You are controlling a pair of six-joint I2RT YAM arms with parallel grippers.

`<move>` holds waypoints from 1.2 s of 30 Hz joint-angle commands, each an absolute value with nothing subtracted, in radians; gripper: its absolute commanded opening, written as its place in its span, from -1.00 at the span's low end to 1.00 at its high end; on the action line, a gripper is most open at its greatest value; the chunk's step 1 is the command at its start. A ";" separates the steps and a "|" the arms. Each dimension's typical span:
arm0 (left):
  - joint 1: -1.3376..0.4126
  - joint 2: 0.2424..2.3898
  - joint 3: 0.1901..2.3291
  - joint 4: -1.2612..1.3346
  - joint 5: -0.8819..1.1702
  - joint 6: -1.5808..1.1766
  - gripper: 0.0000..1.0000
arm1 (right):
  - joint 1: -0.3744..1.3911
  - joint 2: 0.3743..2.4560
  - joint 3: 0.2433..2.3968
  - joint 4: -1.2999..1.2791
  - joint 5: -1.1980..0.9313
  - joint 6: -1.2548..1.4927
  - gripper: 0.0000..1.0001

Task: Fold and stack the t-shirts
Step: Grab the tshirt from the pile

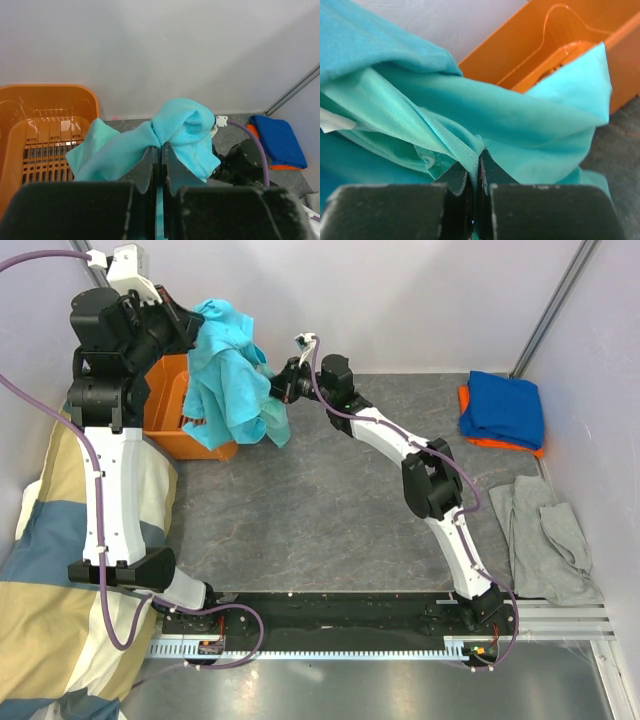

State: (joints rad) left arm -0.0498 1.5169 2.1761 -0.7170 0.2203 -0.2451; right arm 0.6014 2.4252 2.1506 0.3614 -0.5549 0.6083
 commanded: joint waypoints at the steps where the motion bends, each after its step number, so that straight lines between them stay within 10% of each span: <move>1: -0.008 1.482 2.151 -0.628 0.227 -0.226 -0.96 | 0.569 2.329 2.071 0.402 -0.568 0.621 -1.00; 36: 0.319 1.873 2.140 -0.394 0.374 -0.293 -0.72 | 0.405 1.756 1.730 -0.167 -0.175 0.281 -1.00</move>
State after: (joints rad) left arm 0.2974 1.8843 2.1521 -0.4847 0.3946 -0.2783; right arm 0.4198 1.8214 1.7233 -0.1799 -0.2157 0.2981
